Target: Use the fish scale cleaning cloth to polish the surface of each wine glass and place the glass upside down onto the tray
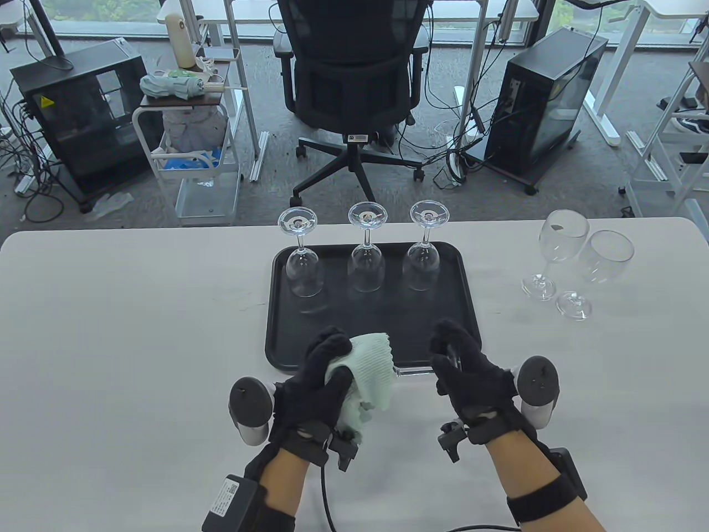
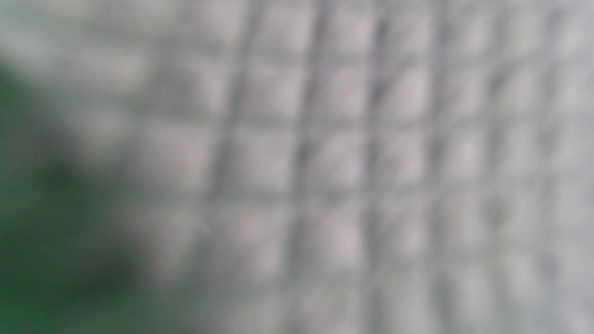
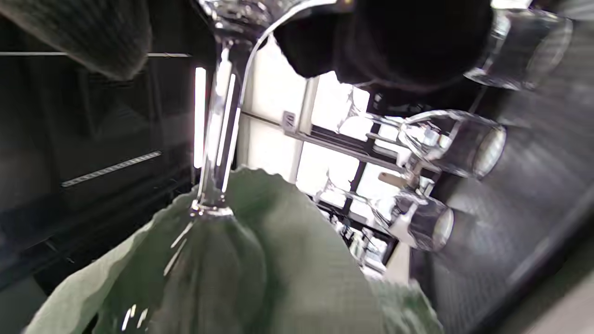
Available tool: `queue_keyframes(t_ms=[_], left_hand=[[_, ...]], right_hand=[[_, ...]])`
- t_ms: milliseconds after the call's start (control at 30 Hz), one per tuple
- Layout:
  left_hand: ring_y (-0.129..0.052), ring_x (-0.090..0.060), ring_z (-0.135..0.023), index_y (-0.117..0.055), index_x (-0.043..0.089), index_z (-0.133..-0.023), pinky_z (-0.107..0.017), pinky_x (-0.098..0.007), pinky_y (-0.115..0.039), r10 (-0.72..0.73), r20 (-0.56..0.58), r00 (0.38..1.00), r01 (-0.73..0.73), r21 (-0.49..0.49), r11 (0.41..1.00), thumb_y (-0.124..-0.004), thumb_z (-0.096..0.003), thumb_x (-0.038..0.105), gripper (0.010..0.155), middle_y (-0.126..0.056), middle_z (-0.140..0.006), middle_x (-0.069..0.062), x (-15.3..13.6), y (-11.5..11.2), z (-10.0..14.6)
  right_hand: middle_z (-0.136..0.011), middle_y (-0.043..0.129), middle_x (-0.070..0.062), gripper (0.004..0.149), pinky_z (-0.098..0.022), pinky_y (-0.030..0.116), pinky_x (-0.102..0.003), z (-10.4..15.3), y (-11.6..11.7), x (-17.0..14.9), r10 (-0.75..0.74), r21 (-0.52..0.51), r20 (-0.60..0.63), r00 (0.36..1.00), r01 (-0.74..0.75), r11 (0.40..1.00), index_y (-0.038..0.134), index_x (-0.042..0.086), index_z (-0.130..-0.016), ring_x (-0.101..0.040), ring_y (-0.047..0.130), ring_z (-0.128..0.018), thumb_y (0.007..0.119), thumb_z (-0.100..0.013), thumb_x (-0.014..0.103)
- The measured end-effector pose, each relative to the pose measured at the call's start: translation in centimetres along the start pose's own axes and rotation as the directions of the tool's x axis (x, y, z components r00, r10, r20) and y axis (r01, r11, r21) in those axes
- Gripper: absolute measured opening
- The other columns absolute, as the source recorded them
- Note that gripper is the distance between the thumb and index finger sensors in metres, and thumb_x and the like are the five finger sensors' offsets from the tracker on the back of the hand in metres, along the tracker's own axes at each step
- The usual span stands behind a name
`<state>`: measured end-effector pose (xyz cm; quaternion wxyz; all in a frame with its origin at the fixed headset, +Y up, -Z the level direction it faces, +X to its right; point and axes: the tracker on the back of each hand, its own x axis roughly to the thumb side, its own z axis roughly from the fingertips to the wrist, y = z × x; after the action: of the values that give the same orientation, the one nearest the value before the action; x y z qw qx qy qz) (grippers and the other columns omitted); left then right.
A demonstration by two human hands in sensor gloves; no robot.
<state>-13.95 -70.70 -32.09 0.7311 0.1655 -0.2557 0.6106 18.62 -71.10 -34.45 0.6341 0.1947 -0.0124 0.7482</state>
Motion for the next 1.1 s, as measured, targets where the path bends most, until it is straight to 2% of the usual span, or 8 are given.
queue_keyframes(t_ms=[133,267,467,533,733,967,1067,1100], left_hand=[[-0.067,-0.036,-0.098,-0.065,0.038,-0.101,-0.047,-0.058,-0.086,0.039,-0.043,0.998,-0.039,0.013,0.999,-0.073,-0.052,0.067,0.057,-0.056,-0.113,0.0,0.1,0.8,-0.2],[-0.066,-0.037,-0.099,-0.064,0.037,-0.102,-0.047,-0.059,-0.085,0.197,-0.113,0.974,-0.2,-0.009,0.98,-0.072,-0.054,0.066,0.057,-0.054,-0.114,-0.002,0.0,0.8,-0.1],[-0.062,-0.035,-0.102,-0.062,0.04,-0.102,-0.051,-0.058,-0.083,0.035,0.047,0.998,-0.034,-0.005,0.999,-0.073,-0.0514,0.068,0.059,-0.051,-0.116,0.0,1.7,0.4,-0.1],[-0.068,-0.035,-0.099,-0.066,0.039,-0.1,-0.048,-0.057,-0.086,0.002,0.046,0.999,-0.003,0.021,1.0,-0.073,-0.0512,0.068,0.057,-0.057,-0.113,0.0,1.8,0.7,-0.1],[-0.066,-0.037,-0.099,-0.064,0.037,-0.102,-0.048,-0.058,-0.085,0.172,-0.081,0.982,-0.174,-0.02,0.984,-0.072,-0.0543,0.066,0.057,-0.054,-0.115,-0.002,1.2,0.9,-0.2],[-0.064,-0.035,-0.101,-0.065,0.039,-0.101,-0.051,-0.058,-0.083,0.06,0.034,0.998,-0.06,-0.002,0.998,-0.073,-0.0515,0.068,0.058,-0.055,-0.115,0.001,1.6,0.4,0.0],[-0.067,-0.035,-0.099,-0.068,0.038,-0.1,-0.049,-0.058,-0.084,0.05,0.032,0.998,-0.051,0.007,0.999,-0.073,-0.0519,0.066,0.056,-0.058,-0.113,0.001,1.5,0.8,-0.1],[-0.067,-0.036,-0.099,-0.067,0.038,-0.1,-0.048,-0.058,-0.085,0.061,-0.005,0.998,-0.061,0.004,0.998,-0.072,-0.0527,0.066,0.056,-0.058,-0.114,0.0,1.5,0.9,0.0]], right_hand=[[-0.111,0.048,-0.018,0.084,-0.051,0.081,-0.051,0.4,0.2,1.2,0.129,-0.044,0.216,0.968,-0.123,0.991,0.035,0.033,-0.111,-0.044,0.076,-0.082,0.08,-0.048,0.065],[-0.107,0.055,-0.013,0.087,-0.047,0.089,-0.04,1.5,0.5,3.1,0.543,-0.29,0.465,0.699,-0.46,0.84,0.029,0.037,-0.108,-0.032,0.088,-0.072,0.084,-0.046,0.063],[-0.092,0.069,-0.02,0.076,-0.024,0.088,-0.033,0.9,0.3,2.0,0.157,-0.069,0.116,0.981,-0.15,0.986,0.044,0.029,-0.108,-0.031,0.091,-0.047,0.072,-0.05,0.07],[-0.097,0.061,-0.023,0.079,-0.031,0.086,-0.041,0.9,0.4,2.1,0.132,0.005,0.158,0.979,-0.134,0.991,0.038,0.027,-0.11,-0.038,0.088,-0.054,0.076,-0.051,0.066],[-0.108,0.051,-0.015,0.095,-0.044,0.09,-0.041,2.1,0.4,4.3,0.643,-0.344,0.507,0.574,-0.549,0.762,0.019,0.031,-0.107,-0.033,0.09,-0.068,0.084,-0.045,0.063],[-0.093,0.068,-0.02,0.078,-0.024,0.088,-0.034,1.2,0.3,2.2,0.208,-0.098,0.178,0.962,-0.193,0.976,0.044,0.027,-0.108,-0.031,0.092,-0.046,0.071,-0.049,0.07],[-0.1,0.059,-0.022,0.084,-0.032,0.087,-0.043,1.3,0.4,2.5,0.226,-0.037,0.225,0.948,-0.223,0.974,0.035,0.026,-0.11,-0.039,0.089,-0.055,0.078,-0.049,0.066],[-0.105,0.055,-0.02,0.089,-0.035,0.087,-0.043,1.5,0.5,3.1,0.392,-0.103,0.326,0.86,-0.38,0.919,0.028,0.028,-0.109,-0.038,0.089,-0.058,0.081,-0.048,0.064]])
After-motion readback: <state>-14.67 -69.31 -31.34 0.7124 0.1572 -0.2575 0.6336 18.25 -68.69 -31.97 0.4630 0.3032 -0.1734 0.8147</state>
